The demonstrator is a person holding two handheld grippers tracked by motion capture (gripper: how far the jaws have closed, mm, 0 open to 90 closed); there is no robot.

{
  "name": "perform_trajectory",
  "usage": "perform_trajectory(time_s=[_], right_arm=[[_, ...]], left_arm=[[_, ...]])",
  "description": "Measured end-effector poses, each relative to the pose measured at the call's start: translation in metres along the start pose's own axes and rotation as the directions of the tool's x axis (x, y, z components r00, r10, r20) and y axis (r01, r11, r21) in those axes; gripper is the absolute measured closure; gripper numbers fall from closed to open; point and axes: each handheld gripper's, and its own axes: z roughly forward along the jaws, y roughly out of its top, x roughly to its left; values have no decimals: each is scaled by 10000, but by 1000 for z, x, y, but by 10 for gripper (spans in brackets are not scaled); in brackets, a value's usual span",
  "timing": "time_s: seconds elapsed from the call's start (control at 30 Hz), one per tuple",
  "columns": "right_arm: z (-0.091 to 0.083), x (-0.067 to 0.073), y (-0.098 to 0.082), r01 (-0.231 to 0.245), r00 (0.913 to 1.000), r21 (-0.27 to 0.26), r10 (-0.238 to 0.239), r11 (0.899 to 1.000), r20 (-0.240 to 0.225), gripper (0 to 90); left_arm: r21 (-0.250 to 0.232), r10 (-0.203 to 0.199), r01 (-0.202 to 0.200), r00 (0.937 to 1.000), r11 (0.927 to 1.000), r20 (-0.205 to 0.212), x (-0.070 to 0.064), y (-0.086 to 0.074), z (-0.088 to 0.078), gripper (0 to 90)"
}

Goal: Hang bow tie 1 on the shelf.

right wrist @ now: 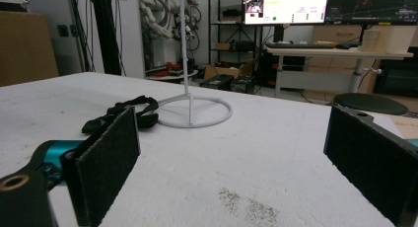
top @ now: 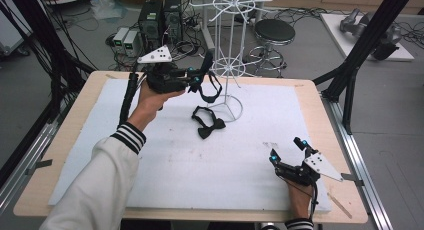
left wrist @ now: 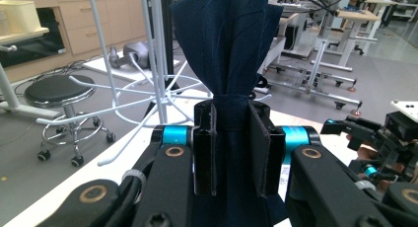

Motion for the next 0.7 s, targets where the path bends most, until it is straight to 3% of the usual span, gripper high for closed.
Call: perform_trajectory(time_s=[0.7], right_arm=[[0,0,0,-36,10000,26,36,10000,-16,62]], left_arm=[[536,-74,111,9976,9985,-690,7,1,16,742]])
